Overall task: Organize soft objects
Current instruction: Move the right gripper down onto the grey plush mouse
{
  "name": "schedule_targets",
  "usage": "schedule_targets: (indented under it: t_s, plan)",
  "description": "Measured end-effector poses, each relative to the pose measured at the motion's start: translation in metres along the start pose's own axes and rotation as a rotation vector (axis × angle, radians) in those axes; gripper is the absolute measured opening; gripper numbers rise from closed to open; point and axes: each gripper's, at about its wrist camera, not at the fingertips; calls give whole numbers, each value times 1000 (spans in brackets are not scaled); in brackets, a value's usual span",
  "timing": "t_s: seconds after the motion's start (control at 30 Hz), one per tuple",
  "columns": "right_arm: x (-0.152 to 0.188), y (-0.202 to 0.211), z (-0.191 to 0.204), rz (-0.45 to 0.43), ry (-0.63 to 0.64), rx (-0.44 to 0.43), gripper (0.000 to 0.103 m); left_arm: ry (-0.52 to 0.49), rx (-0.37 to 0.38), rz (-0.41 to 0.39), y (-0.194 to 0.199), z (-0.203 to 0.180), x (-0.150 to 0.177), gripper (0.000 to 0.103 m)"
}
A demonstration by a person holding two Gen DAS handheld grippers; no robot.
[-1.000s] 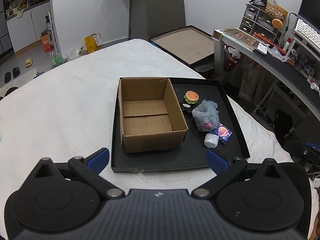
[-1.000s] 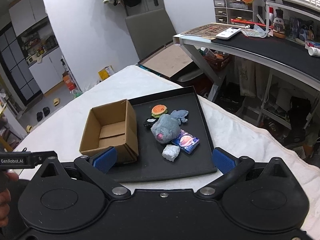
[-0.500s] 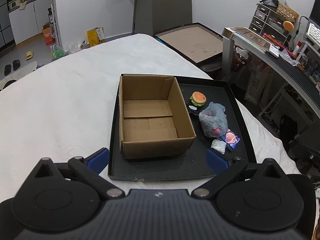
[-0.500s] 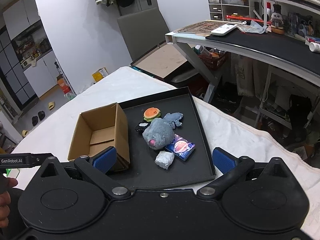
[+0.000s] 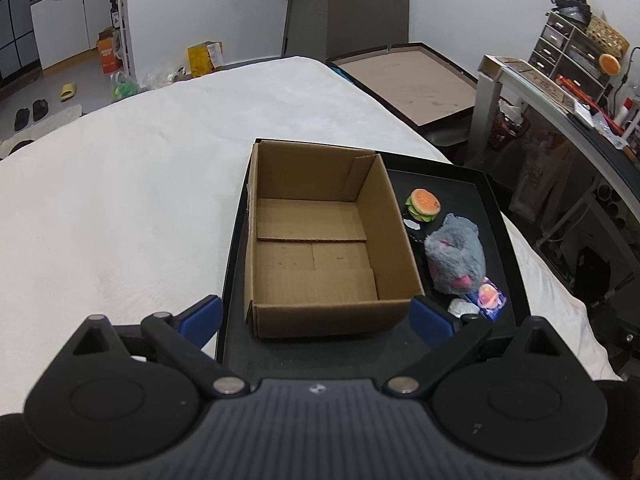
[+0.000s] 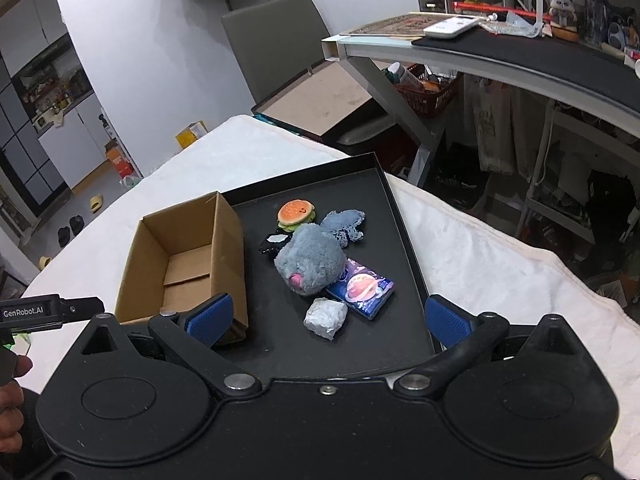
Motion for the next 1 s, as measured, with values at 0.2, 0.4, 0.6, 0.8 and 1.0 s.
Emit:
schedule_targets:
  t_s: [0.2, 0.4, 0.6, 0.8, 1.0]
  plan:
    - [-7, -23, 3, 17, -9, 19, 103, 27, -6, 6, -22, 8, -7, 96]
    - [-11, -44, 8, 36, 7, 35, 103, 92, -19, 18, -48, 22, -7, 85]
    - [-13, -66, 11, 45, 11, 43, 103, 119, -20, 55, -72, 33, -4, 75]
    - [-14, -87, 18, 70, 38, 53, 102, 139, -6, 71, -86, 38, -2, 66]
    - [-15, -106, 26, 96, 56, 54, 101, 163, -7, 75, -95, 43, -3, 53]
Point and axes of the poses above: each gripper's, at about its wrist camera, not at the fingertips, and y roughly against the way its jaws point, z to its left, x to its underside, and after that the axes turned 12 degrees about -y, right-handed
